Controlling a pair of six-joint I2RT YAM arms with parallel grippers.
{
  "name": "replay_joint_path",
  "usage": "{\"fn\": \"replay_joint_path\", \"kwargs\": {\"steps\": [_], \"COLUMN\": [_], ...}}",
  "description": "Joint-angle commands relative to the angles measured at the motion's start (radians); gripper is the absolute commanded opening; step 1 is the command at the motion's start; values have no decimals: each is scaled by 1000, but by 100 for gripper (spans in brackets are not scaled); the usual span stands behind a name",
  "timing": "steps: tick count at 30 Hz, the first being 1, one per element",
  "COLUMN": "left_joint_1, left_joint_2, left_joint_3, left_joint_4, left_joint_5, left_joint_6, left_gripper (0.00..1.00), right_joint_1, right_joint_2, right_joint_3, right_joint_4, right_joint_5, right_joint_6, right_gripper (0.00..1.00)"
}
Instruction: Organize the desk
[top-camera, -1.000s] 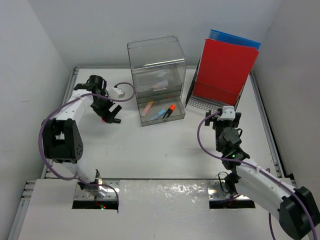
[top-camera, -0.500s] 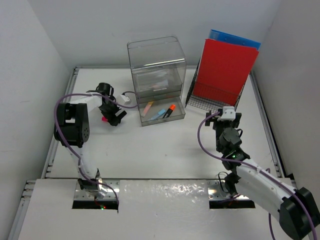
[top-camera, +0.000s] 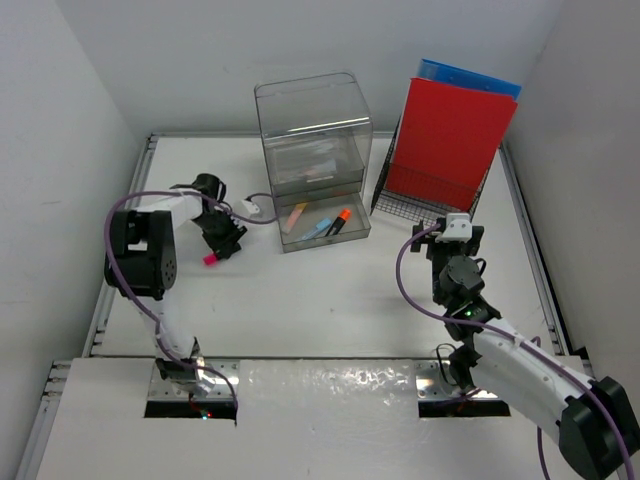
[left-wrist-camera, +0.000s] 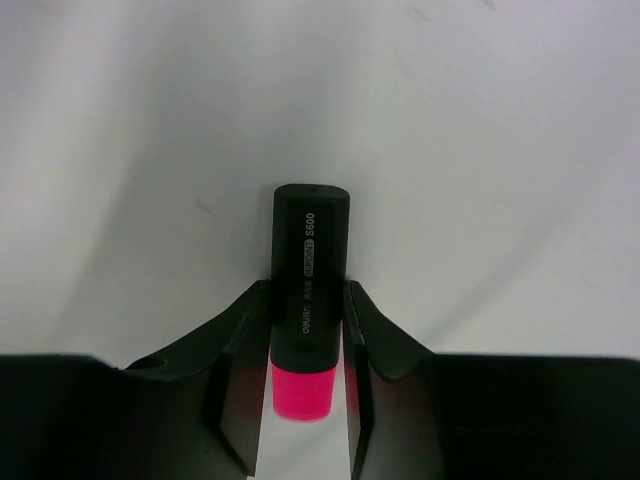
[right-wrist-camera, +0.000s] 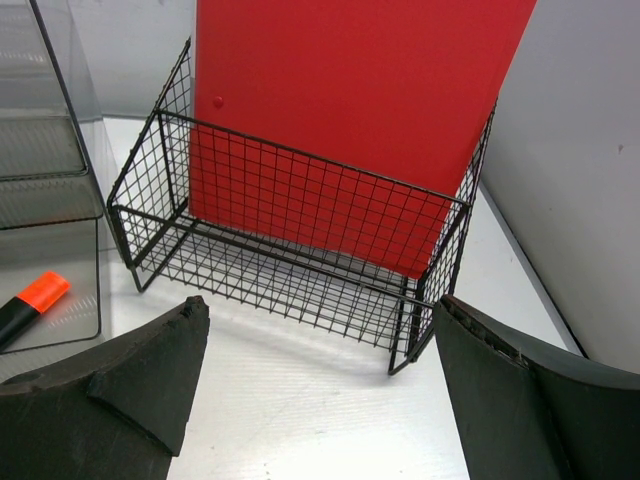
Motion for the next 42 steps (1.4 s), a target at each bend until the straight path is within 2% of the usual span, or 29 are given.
{"fn": "replay_joint_path", "kwargs": {"steps": [1, 4, 7, 8, 10, 11, 13, 14, 16, 21, 23, 25, 26, 28, 29, 31, 33, 34, 36, 42], "left_joint_1": [-2, -40, -146, -219, -287, -344, -413, -439, -484, -559, -573, -582, -584, -582, -582, -584, -584, -584, -584, -584], "left_joint_2": [-120, -234, -334, -356, -386, -382, -331, -305, -213, 56, 112, 178, 195, 221, 223, 216, 194, 183, 141, 4], "left_joint_3": [-30, -28, -25, -15, 10, 48, 109, 128, 191, 398, 476, 546, 571, 623, 639, 666, 676, 676, 665, 660], "left_joint_4": [-211, -317, -360, -322, -238, -129, -27, 73, 143, 159, 172, 165, 162, 148, 142, 116, 90, 59, 38, -67], "left_joint_5": [96, 158, 204, 213, 224, 224, 174, 132, -4, -150, -201, -256, -265, -302, -302, -294, -275, -247, -221, -163], "left_joint_6": [94, 164, 172, 122, 25, -33, -189, -260, -300, -348, -363, -368, -383, -403, -408, -414, -422, -422, -425, -445], "left_gripper": [0, 0, 0, 0, 0, 0, 0, 0, 0, 0, 1, 8, 22, 31, 41, 51, 72, 87, 89, 89], "right_joint_1": [1, -1, 1, 1, -1, -1, -1, -1, -1, -1, -1, -1, -1, -1, -1, -1, 1, -1, -1, -1], "right_joint_2": [0, 7, 14, 16, 19, 25, 30, 27, 17, -36, -52, -66, -69, -70, -69, -49, -23, -9, 40, 129], "right_joint_3": [8, 10, 11, 10, 11, 14, 19, 20, 19, 7, 2, -1, -3, -7, -7, 7, 42, 53, 74, 105], "right_joint_4": [35, 43, 43, 44, 46, 46, 43, 34, 26, 2, -11, -20, -28, -32, -35, -47, -89, -103, -132, -115], "right_joint_5": [5, -2, -8, -9, -11, -12, -15, -15, -15, 11, 23, 23, 15, -6, -29, -55, -104, -126, -199, -284], "right_joint_6": [5, 11, 20, 21, 23, 23, 25, 26, 28, 17, 15, 11, 8, -6, -11, -15, -14, -12, -9, 28], "right_gripper": [90, 90, 90, 90, 90, 90, 90, 90, 90, 90, 90, 89, 90, 90, 90, 91, 93, 94, 99, 99]}}
